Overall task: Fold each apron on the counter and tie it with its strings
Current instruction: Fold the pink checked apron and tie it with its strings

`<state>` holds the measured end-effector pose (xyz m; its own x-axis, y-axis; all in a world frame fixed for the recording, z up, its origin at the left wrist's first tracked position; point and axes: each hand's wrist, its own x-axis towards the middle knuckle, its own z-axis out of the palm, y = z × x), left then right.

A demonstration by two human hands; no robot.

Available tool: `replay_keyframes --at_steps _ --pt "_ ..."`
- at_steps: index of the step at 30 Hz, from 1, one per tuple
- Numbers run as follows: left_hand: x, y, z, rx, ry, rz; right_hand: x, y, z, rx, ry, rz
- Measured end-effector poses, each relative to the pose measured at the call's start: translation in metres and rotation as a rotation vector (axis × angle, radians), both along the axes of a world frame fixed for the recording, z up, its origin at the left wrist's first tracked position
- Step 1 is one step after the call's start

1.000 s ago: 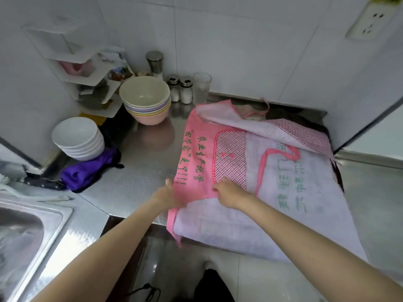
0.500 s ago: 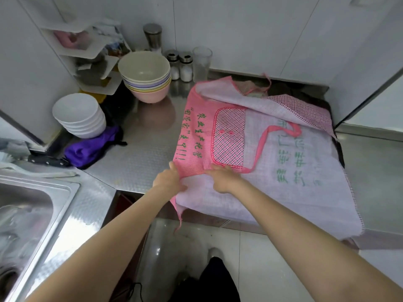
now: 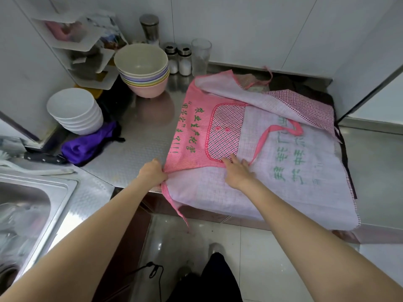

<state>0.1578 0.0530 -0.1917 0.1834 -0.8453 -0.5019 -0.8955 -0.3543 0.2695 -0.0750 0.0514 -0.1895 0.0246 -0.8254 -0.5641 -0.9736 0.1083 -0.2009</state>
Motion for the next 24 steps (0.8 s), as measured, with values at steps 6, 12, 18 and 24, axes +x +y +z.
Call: replay_keyframes --at_steps 6,12,18,24 --pt "-0.001 0.013 0.002 0.045 0.242 0.124 -0.005 -0.005 0.004 0.029 -0.006 0.040" --pt "-0.022 0.015 0.036 -0.134 0.792 0.335 0.019 0.030 0.032 -0.350 -0.164 0.056" --pt "-0.035 0.003 0.087 0.050 0.981 0.211 0.061 0.057 0.064 -0.452 -0.336 0.091" --pt "-0.038 -0.006 0.096 -0.049 0.893 0.070 0.061 0.055 0.073 -0.682 -0.337 -0.150"
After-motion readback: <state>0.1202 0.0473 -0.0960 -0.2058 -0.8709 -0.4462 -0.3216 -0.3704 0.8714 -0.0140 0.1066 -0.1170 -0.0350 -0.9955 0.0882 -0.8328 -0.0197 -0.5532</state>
